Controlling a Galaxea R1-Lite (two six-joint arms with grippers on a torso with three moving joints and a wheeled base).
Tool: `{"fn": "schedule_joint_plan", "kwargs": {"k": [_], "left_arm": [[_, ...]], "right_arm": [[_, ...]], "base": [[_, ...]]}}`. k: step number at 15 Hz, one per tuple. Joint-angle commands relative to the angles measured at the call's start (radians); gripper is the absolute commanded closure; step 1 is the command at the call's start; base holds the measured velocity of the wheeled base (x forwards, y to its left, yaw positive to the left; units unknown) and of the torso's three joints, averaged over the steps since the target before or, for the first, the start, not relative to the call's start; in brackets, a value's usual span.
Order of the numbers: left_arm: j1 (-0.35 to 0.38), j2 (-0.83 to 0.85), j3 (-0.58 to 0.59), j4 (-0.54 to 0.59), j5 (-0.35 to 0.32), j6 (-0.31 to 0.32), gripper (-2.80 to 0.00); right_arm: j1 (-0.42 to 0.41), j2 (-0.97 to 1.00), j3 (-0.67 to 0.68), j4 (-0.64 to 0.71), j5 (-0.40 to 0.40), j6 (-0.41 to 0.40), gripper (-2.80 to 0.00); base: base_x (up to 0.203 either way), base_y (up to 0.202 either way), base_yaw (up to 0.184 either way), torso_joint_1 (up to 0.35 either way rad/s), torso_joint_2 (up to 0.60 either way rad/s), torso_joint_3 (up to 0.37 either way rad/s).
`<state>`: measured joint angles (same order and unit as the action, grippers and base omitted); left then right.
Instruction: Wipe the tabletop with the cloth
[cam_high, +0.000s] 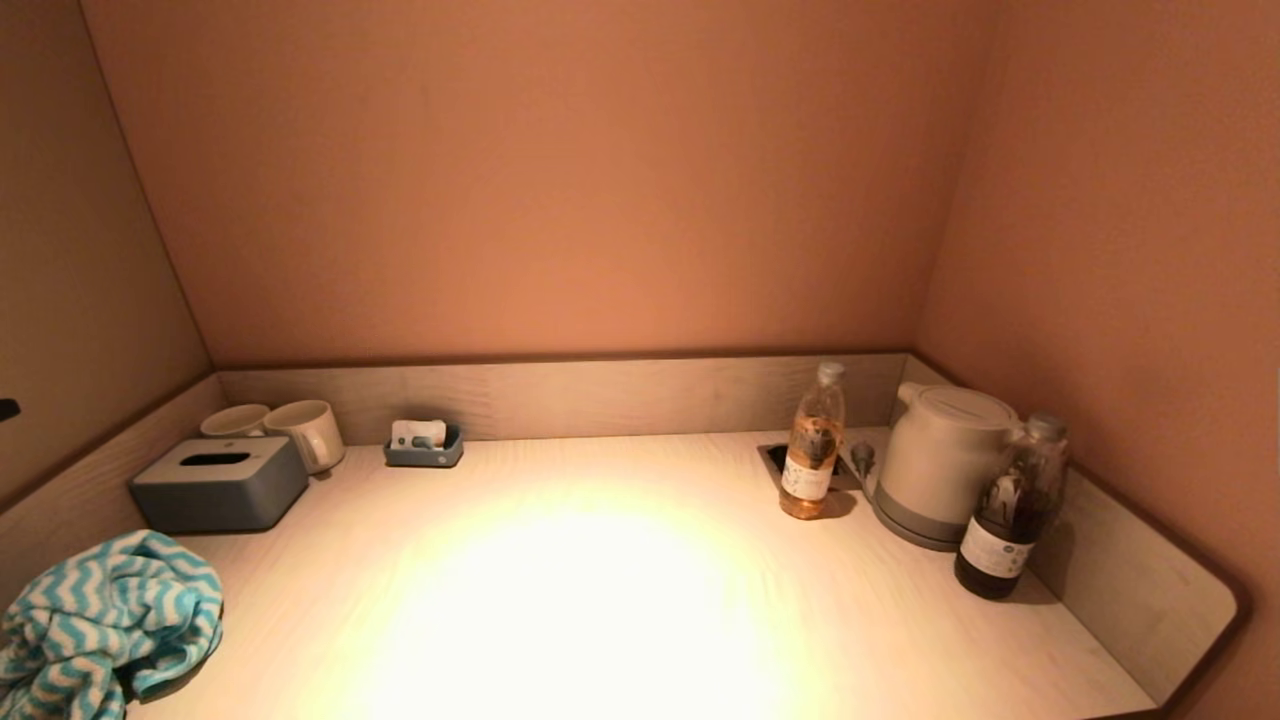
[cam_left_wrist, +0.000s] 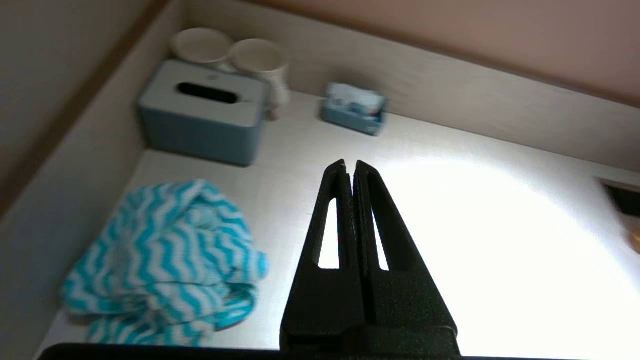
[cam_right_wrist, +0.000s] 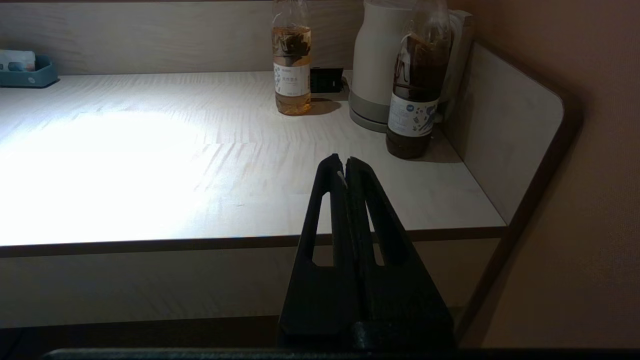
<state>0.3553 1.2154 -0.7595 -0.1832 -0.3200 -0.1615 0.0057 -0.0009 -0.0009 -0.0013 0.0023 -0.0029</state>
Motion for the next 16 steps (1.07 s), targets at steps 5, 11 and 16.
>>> {"fn": "schedule_joint_plan", "kwargs": {"k": [5, 11, 16], "left_arm": [[0.003, -0.297, 0.053, 0.069, -0.198, 0.033, 0.00], [0.004, -0.479, 0.055, 0.157, -0.225, 0.051, 0.00], [0.003, -0.644, 0.031, 0.245, -0.154, 0.052, 0.00]], "right_arm": [[0.000, 0.001, 0.001, 0.000, 0.001, 0.000, 0.00], [0.000, 0.001, -0.001, 0.000, 0.001, 0.000, 0.00], [0.000, 0.001, 0.000, 0.000, 0.001, 0.000, 0.00]], "base": [[0.000, 0.000, 0.000, 0.000, 0.00, 0.000], [0.000, 0.000, 0.000, 0.000, 0.00, 0.000], [0.000, 0.000, 0.000, 0.000, 0.00, 0.000]]}}
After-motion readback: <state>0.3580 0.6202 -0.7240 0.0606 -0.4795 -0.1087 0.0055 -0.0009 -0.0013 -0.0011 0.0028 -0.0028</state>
